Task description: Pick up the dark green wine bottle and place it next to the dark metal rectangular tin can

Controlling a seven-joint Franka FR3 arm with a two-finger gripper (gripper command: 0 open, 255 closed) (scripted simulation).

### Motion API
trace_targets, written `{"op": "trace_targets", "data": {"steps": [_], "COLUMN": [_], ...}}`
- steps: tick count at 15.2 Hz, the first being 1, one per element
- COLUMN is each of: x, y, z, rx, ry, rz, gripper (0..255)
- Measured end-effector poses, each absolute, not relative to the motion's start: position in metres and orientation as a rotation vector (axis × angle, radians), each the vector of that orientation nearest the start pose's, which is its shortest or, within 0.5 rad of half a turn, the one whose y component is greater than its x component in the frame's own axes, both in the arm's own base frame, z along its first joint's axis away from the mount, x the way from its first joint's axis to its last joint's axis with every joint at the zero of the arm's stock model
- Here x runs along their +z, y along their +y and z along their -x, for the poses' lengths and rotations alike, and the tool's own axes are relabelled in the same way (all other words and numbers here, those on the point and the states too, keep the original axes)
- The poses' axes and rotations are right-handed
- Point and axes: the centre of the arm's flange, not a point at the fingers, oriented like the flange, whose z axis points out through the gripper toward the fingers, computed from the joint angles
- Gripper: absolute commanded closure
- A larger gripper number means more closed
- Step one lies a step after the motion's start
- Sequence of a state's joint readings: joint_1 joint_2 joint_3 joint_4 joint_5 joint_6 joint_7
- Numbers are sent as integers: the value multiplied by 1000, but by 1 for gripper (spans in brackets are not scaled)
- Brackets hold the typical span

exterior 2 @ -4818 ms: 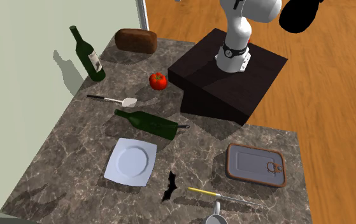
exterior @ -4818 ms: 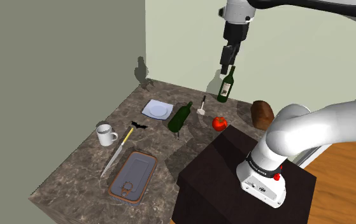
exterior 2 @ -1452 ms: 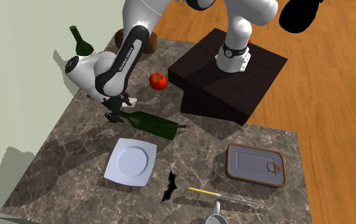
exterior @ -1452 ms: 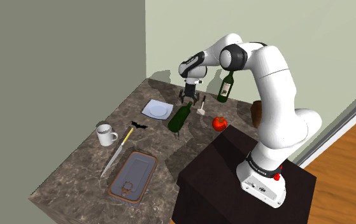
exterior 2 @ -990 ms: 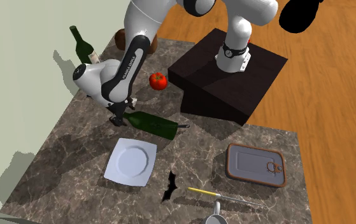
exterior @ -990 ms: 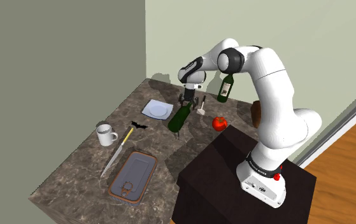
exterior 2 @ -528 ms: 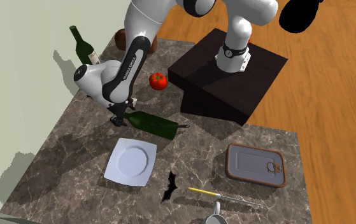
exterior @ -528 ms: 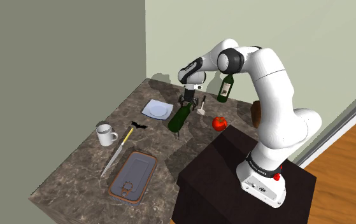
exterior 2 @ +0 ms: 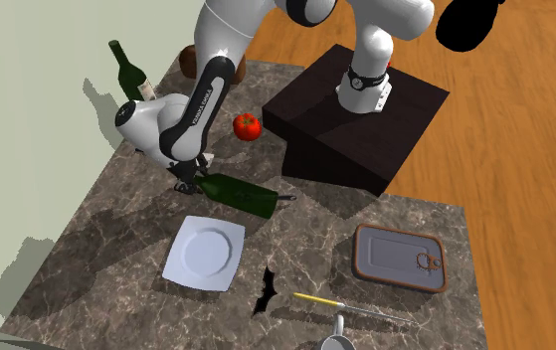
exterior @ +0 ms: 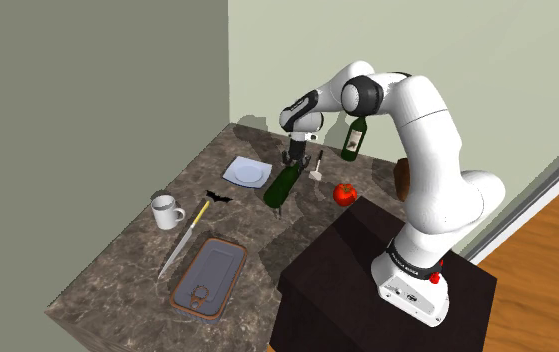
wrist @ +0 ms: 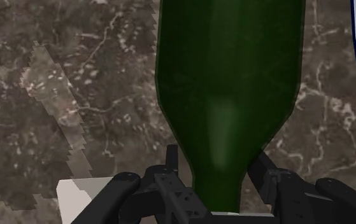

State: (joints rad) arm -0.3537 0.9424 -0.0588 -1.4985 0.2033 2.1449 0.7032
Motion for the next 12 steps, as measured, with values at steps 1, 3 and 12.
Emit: {"op": "trace_targets", "data": {"steps": [1,3,12], "x": [85,87,132], "y": [-256,-256,-255], "z": [-618,-617,-618], "rx": [466,467,467], "ry": [1763,1763,1763], "rz": [2485,2485,2485], "gripper": [255,255,255]}}
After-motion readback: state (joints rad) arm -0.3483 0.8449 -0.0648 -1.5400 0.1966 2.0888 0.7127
